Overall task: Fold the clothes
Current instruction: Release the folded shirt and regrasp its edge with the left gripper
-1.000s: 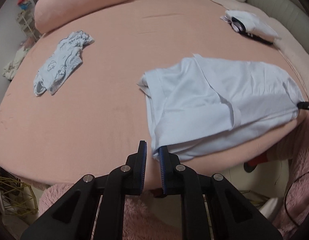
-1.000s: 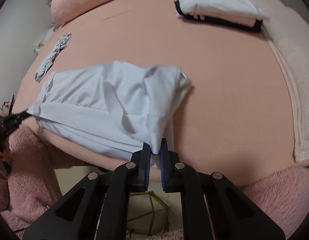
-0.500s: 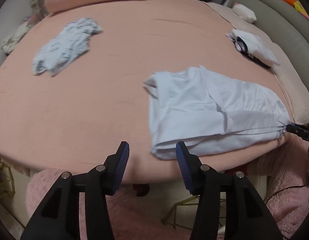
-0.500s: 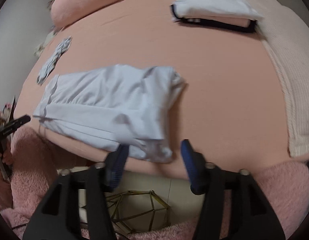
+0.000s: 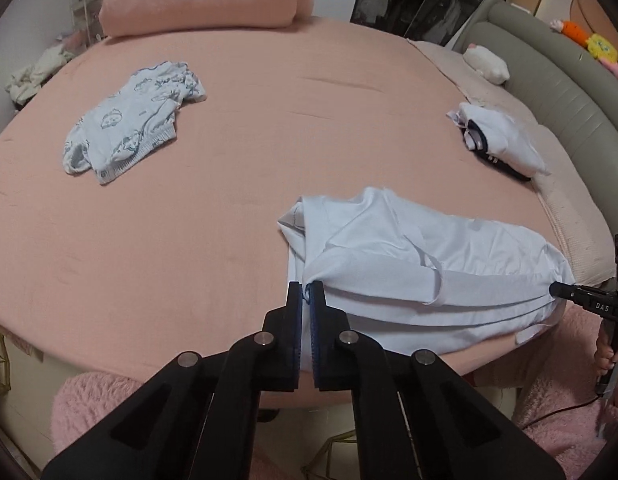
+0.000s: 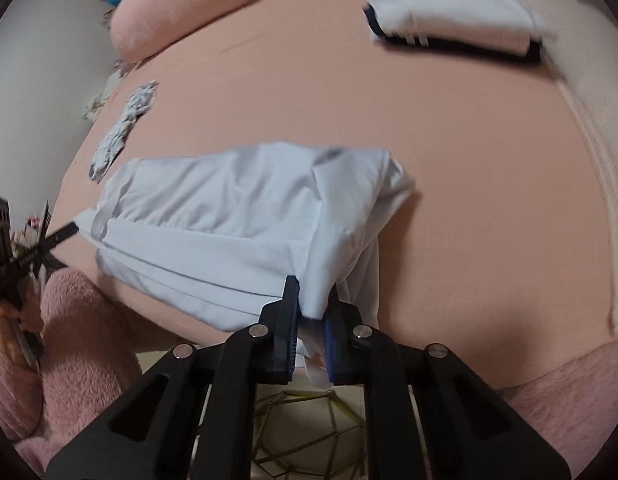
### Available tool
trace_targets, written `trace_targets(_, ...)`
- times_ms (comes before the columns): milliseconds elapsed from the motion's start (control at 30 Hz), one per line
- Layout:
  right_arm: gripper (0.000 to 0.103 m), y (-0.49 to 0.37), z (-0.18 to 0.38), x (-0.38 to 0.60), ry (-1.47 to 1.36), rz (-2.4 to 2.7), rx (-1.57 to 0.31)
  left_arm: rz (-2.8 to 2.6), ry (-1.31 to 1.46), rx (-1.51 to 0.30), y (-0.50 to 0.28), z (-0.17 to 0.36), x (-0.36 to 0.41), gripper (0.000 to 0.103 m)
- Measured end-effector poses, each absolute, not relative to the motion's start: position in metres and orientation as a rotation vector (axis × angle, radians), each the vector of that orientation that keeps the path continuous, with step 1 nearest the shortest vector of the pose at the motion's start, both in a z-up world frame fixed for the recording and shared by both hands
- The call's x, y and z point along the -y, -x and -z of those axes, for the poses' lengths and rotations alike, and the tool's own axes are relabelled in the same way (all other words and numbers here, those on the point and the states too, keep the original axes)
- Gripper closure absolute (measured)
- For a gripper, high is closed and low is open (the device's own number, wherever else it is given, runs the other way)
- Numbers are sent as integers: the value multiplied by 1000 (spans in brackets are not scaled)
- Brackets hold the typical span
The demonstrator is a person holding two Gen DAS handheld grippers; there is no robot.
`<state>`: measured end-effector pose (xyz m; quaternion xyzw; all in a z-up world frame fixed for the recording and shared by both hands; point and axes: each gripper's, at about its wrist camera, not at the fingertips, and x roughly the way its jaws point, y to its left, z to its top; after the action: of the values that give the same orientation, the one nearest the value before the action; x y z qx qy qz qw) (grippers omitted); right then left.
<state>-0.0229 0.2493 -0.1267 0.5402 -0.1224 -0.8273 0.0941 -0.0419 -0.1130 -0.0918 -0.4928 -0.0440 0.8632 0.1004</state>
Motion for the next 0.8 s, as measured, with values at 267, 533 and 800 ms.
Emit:
trace_targets(267,95,16,140,-243,-1668,2464,253,-2448,1797,-17,41,142,113,99)
trace_targets(533,69,8,140,-270,-1801,2417,470,-2582,1719,178,46,108,144,60)
trace_targets(800,63,64,111,-225,-1519,2623,140,-2394,1436,157,104,116,56,59)
